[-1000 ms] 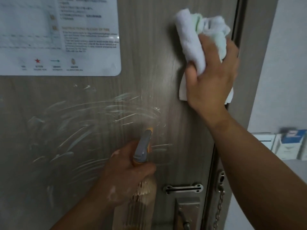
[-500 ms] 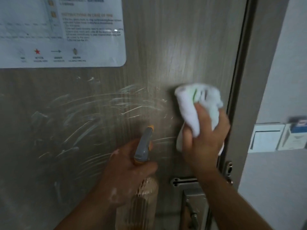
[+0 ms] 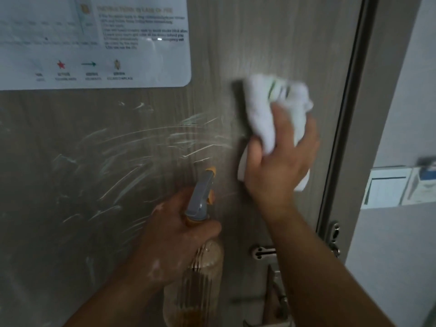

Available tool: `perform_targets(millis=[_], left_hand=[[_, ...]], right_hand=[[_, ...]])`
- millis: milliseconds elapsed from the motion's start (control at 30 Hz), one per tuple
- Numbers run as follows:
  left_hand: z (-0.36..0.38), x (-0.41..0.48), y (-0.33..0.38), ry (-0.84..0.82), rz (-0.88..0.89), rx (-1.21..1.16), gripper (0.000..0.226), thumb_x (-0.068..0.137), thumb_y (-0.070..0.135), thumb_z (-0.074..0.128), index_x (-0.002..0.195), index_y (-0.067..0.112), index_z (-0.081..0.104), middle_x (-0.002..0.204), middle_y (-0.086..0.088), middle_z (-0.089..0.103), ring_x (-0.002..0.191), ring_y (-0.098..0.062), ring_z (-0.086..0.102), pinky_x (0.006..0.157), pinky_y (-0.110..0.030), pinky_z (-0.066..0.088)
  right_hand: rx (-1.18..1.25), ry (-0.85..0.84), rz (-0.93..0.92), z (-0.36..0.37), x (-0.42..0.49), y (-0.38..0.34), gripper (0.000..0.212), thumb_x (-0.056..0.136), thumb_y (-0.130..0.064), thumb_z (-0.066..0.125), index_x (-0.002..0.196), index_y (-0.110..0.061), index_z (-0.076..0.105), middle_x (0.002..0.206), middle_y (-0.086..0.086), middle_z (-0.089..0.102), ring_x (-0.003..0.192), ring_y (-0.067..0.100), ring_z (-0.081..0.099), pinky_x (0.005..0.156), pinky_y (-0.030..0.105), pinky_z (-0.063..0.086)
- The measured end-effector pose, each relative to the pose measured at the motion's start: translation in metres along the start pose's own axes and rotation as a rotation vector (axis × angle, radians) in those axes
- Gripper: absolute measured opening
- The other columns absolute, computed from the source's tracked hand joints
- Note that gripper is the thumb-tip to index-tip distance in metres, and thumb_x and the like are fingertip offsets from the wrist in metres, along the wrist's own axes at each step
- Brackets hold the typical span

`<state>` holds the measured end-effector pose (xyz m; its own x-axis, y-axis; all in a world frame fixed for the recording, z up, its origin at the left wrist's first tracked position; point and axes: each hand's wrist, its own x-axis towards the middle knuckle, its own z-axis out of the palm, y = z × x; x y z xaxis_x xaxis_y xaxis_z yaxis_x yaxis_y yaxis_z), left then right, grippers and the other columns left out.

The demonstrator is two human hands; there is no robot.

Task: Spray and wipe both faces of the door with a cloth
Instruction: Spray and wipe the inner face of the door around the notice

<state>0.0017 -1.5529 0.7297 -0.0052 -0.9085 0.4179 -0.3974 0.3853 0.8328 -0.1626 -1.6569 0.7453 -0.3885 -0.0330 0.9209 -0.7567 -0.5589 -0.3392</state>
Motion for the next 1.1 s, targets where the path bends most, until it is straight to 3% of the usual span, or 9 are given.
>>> perform_targets(millis=[133,333,533,633,700,833,967,1033,1100], left_hand=[[0.003,0.002,0.003,-0.031,0.023,-0.006,0.033,0.06,0.026,0.073,0.093,0.023,0.072,0.052,0.01,0.051,0.049,-0.008,0.048,0.049,-0.027,0.045],[0.008,0.004,0.009,-0.046,0.026,-0.048,0.032,0.06,0.025,0.073,0.092,0.022,0.07,0.051,0.011,0.047,0.05,-0.011,0.046,0.051,-0.028,0.042],[0.006,0.005,0.021,-0.069,0.056,-0.053,0.021,0.072,0.008,0.081,0.084,0.021,0.068,0.051,0.006,0.045,0.048,-0.013,0.044,0.046,-0.02,0.04],[0.006,0.007,0.022,-0.035,0.066,-0.035,0.023,0.062,0.024,0.077,0.083,0.02,0.069,0.056,0.006,0.054,0.053,-0.01,0.051,0.049,-0.021,0.043],[0.006,0.008,0.023,-0.022,0.068,-0.02,0.026,0.061,0.027,0.074,0.085,0.019,0.069,0.058,0.006,0.057,0.054,-0.009,0.053,0.05,-0.022,0.045],[0.005,0.009,0.029,-0.003,0.074,-0.043,0.026,0.068,0.014,0.081,0.091,0.019,0.07,0.05,0.008,0.05,0.048,-0.011,0.047,0.048,-0.025,0.043],[-0.003,0.007,0.032,0.076,0.087,-0.043,0.022,0.066,0.02,0.082,0.083,0.03,0.072,0.061,-0.006,0.066,0.052,-0.019,0.06,0.053,-0.036,0.052],[-0.008,0.005,0.03,0.053,0.086,-0.039,0.027,0.075,0.007,0.082,0.073,0.032,0.071,0.057,-0.008,0.064,0.049,-0.024,0.06,0.048,-0.03,0.05],[-0.011,0.003,0.027,0.048,0.097,-0.026,0.03,0.075,0.001,0.08,0.072,0.029,0.071,0.05,0.001,0.057,0.045,-0.012,0.052,0.044,-0.02,0.043]], right_hand=[[0.026,0.085,-0.02,0.016,0.085,-0.011,0.05,0.085,-0.023,0.062,0.134,-0.02,0.068,0.138,0.019,0.053,0.121,0.033,0.057,0.096,0.051,0.05],[0.037,-0.018,-0.109,0.016,0.11,-0.003,0.05,0.089,-0.029,0.058,0.138,-0.026,0.064,0.143,0.015,0.05,0.124,0.031,0.055,0.097,0.05,0.051],[0.001,-0.062,-0.2,0.006,0.098,0.001,0.048,0.09,-0.024,0.065,0.138,-0.021,0.065,0.142,0.021,0.05,0.125,0.036,0.053,0.101,0.055,0.046],[-0.015,-0.095,-0.23,0.0,0.085,0.007,0.048,0.09,-0.023,0.066,0.138,-0.02,0.065,0.142,0.023,0.05,0.127,0.038,0.052,0.102,0.056,0.044],[-0.014,-0.108,-0.235,-0.002,0.078,0.011,0.049,0.09,-0.022,0.066,0.139,-0.02,0.064,0.142,0.024,0.05,0.127,0.039,0.052,0.102,0.057,0.044],[-0.017,-0.157,-0.262,-0.012,0.045,0.022,0.051,0.09,-0.019,0.067,0.14,-0.016,0.064,0.142,0.027,0.049,0.126,0.041,0.051,0.104,0.053,0.042],[-0.064,-0.33,-0.38,-0.031,-0.025,0.051,0.052,0.095,-0.036,0.061,0.145,-0.023,0.056,0.142,0.025,0.049,0.123,0.042,0.051,0.099,0.047,0.04],[-0.091,-0.396,-0.468,-0.034,-0.042,0.063,0.053,0.097,-0.043,0.06,0.146,-0.028,0.051,0.137,0.025,0.057,0.122,0.043,0.056,0.097,0.051,0.044],[-0.085,-0.382,-0.495,-0.03,-0.031,0.062,0.052,0.096,-0.044,0.058,0.145,-0.028,0.051,0.136,0.026,0.058,0.121,0.043,0.056,0.096,0.052,0.043]])
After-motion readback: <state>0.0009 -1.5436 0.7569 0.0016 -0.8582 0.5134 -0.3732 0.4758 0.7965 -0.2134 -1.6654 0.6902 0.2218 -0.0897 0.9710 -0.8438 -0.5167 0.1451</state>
